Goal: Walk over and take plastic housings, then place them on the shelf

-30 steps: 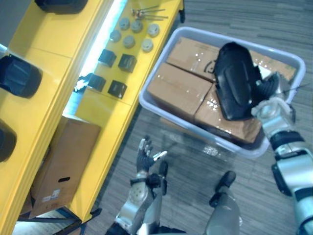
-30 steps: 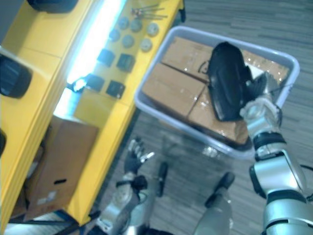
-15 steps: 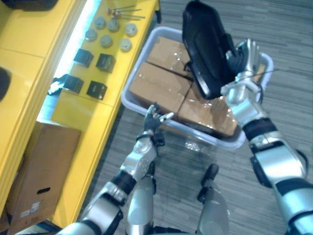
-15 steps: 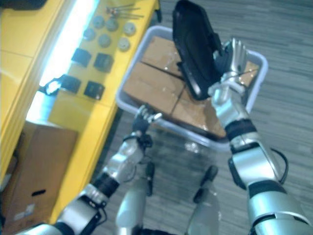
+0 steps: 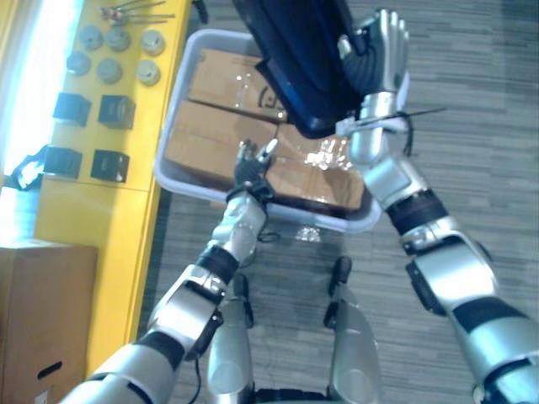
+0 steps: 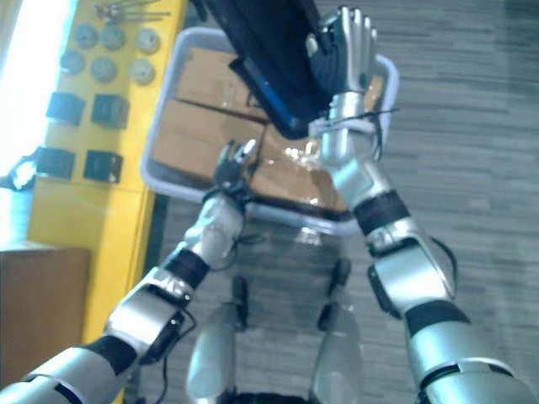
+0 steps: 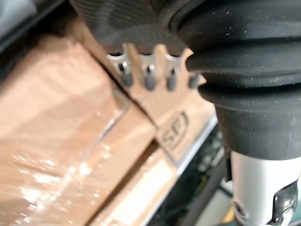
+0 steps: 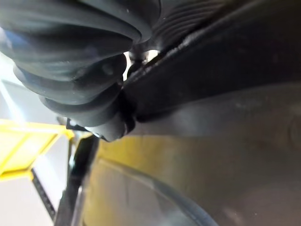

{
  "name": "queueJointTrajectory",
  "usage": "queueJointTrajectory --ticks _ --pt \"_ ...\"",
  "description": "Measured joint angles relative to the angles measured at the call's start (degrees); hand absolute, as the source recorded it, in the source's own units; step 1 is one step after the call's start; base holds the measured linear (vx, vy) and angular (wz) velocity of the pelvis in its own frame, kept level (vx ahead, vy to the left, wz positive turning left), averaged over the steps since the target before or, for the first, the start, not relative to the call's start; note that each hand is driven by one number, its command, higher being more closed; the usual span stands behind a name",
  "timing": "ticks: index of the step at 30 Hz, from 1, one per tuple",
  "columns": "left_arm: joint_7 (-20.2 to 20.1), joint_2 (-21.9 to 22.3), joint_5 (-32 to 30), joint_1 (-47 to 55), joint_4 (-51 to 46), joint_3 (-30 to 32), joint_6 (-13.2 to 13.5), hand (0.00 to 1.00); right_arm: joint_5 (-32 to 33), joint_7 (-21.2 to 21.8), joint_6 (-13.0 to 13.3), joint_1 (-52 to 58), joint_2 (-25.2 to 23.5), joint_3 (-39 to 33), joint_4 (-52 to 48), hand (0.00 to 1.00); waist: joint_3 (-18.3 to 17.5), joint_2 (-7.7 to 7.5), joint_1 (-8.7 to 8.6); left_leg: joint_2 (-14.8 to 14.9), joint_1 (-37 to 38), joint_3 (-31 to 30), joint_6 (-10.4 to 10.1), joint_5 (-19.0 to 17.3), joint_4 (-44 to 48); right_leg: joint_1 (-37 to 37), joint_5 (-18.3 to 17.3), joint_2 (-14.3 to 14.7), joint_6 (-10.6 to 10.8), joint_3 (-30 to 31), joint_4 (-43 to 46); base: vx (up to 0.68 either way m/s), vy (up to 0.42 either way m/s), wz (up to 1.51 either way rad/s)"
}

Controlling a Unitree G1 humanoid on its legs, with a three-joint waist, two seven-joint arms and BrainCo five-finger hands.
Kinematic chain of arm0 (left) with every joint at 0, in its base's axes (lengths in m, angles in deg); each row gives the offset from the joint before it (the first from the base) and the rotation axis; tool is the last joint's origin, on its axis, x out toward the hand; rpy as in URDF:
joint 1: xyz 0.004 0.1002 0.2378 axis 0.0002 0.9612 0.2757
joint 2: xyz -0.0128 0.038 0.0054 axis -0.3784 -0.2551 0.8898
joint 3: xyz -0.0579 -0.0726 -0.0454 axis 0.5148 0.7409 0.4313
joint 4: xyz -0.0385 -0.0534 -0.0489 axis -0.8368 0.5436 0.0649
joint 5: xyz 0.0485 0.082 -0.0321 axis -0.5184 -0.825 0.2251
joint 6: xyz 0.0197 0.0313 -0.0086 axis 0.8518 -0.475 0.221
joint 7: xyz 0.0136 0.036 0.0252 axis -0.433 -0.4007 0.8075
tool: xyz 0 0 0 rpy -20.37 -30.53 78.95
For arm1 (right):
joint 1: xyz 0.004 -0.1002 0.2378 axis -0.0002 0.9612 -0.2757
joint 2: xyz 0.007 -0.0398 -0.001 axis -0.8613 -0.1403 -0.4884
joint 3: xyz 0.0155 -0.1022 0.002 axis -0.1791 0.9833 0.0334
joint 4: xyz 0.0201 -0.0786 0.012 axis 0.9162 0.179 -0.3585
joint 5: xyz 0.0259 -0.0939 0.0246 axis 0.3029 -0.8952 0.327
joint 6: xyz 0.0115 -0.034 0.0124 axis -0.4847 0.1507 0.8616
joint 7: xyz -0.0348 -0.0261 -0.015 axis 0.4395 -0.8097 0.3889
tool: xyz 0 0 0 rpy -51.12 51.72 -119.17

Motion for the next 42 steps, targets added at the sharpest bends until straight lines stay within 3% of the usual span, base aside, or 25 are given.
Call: queueJointTrajectory --ticks 3,6,13,23,24,29,34,42 --pt "-5.9 0.0 3.5 -0.5 0.0 1.5 3.4 0.0 0.1 1.0 0.6 0.2 -0.8 0.1 0.1 1.0 0.2 -0.34 -0.23 0.0 0.0 0.0 0.0 0.0 0.0 0.0 0.0 0.0 0.0 0.0 0.0 0.0 0.0 0.0" --pt "-8.6 -0.1 3.5 -0.6 0.0 2.0 5.5 0.0 0.2 1.0 2.6 0.9 -2.0 1.1 0.2 1.0 0.1 -0.52 -0.41 0.0 0.0 0.0 0.0 0.0 -0.1 0.0 0.0 0.0 0.0 0.0 0.0 0.0 0.011 0.0" --pt "-16.8 -0.2 8.2 -0.6 -0.1 2.0 7.2 0.0 0.7 2.6 4.6 3.6 -4.9 1.3 0.3 1.0 0.0 -1.9 -0.77 0.0 0.0 0.0 0.2 -0.1 -0.2 0.1 0.0 0.1 0.0 0.1 -0.1 0.0 0.004 0.0" --pt "-15.9 -0.1 7.7 -0.6 -0.1 2.3 7.4 0.0 0.7 4.7 7.3 5.1 -6.7 3.0 0.2 1.0 -0.1 -2.32 -0.91 0.1 0.2 0.2 0.2 -0.1 -0.2 0.4 0.2 0.1 0.0 0.2 -0.6 0.0 0.007 0.0" --pt "-15.0 -0.1 7.2 -0.5 -0.1 2.5 7.5 1.0 0.7 5.1 7.3 5.4 -6.8 3.0 0.0 1.0 -0.1 -2.34 -0.94 0.1 0.3 0.2 0.2 -0.1 -0.2 0.6 0.2 0.1 0.0 0.2 -0.7 0.01 0.033 0.03" --pt "-12.4 -0.1 5.4 1.1 -0.3 2.7 8.4 1.0 0.8 6.1 8.3 9.1 -7.7 3.0 -3.3 1.0 -0.9 -3.77 -1.22 0.1 0.5 0.2 0.2 -0.1 -0.3 1.0 0.2 0.2 0.1 0.2 -1.2 0.0 0.0 0.0" --pt "-10.6 -0.2 3.3 2.6 -1.0 3.0 11.7 1.0 1.4 6.4 8.4 12.8 -9.4 3.0 -7.5 1.0 -2.0 -5.68 -2.29 0.2 0.6 0.4 0.1 -0.2 -0.3 1.2 0.4 0.3 0.1 0.3 -1.6 0.0 0.0 0.0" --pt "-10.6 0.0 2.7 4.2 -1.9 4.2 15.4 1.0 2.3 6.4 9.0 16.7 -10.6 3.5 -13.2 1.0 -2.2 -6.02 -2.7 0.9 2.4 1.3 -0.1 -0.6 -0.7 2.6 0.6 1.1 0.0 1.0 -2.5 0.0 0.016 -0.07"
